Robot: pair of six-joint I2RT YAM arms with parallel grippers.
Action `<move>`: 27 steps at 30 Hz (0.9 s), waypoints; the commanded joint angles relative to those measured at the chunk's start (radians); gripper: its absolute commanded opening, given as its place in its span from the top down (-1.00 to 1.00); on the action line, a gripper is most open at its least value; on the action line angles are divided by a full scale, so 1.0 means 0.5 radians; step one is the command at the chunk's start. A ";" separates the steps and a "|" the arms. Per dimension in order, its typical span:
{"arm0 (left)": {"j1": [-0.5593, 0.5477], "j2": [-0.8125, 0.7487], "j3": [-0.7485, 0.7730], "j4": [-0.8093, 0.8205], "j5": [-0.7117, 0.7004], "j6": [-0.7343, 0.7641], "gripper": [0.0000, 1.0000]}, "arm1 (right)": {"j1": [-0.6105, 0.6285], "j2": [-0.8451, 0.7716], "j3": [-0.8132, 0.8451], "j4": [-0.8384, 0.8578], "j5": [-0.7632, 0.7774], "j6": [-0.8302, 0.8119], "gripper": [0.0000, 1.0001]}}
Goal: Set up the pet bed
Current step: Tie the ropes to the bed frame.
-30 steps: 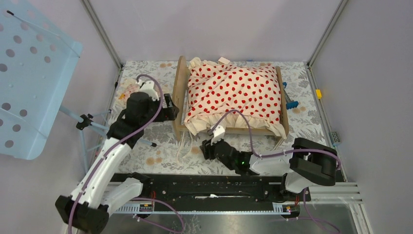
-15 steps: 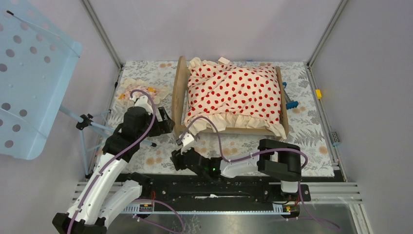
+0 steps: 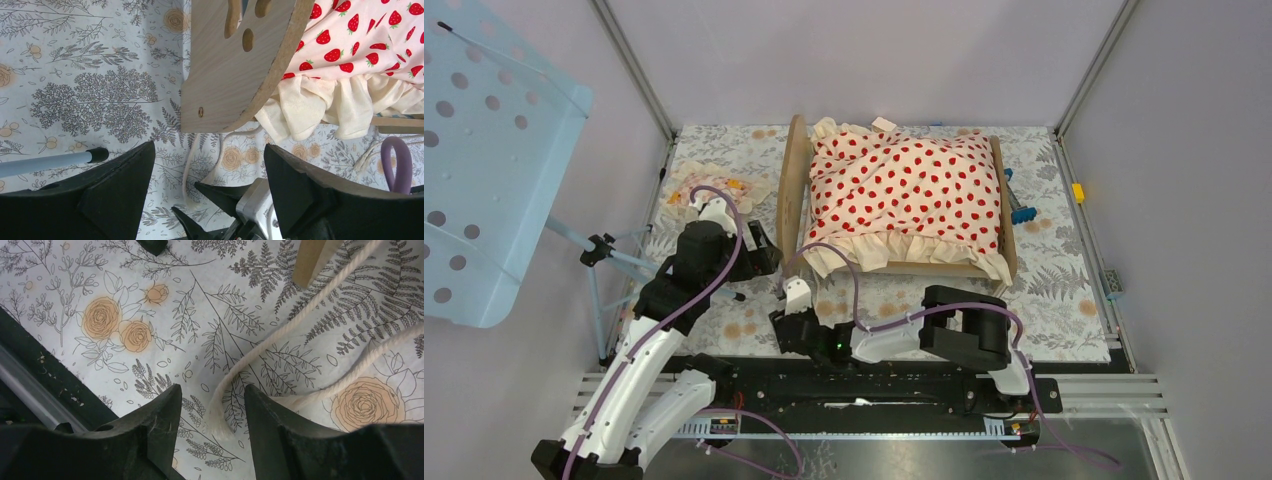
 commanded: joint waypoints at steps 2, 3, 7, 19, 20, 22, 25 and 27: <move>0.009 -0.030 0.003 0.040 -0.039 -0.020 -0.71 | 0.008 0.079 0.103 -0.129 -0.029 0.040 -0.12; 0.010 -0.026 0.004 0.041 -0.038 -0.021 -0.71 | 0.009 0.090 0.111 -0.147 -0.039 0.026 -0.11; 0.010 -0.026 0.006 0.041 -0.037 -0.017 -0.72 | 0.016 0.097 0.119 -0.237 -0.049 -0.004 0.03; 0.009 -0.018 -0.015 0.071 -0.027 -0.030 -0.72 | 0.178 0.062 0.036 -0.521 -0.006 -0.088 0.39; 0.010 -0.017 -0.016 0.072 -0.027 -0.031 -0.72 | 0.180 0.057 0.025 -0.530 0.008 -0.082 0.43; 0.009 -0.020 -0.016 0.071 -0.025 -0.033 -0.72 | 0.181 0.040 -0.006 -0.522 0.035 -0.068 0.56; 0.009 -0.022 -0.013 0.074 -0.028 -0.038 -0.72 | 0.181 0.001 -0.020 -0.478 0.062 -0.097 0.72; 0.011 -0.020 -0.010 0.074 -0.030 -0.037 -0.72 | 0.179 -0.021 -0.007 -0.442 0.084 -0.155 0.81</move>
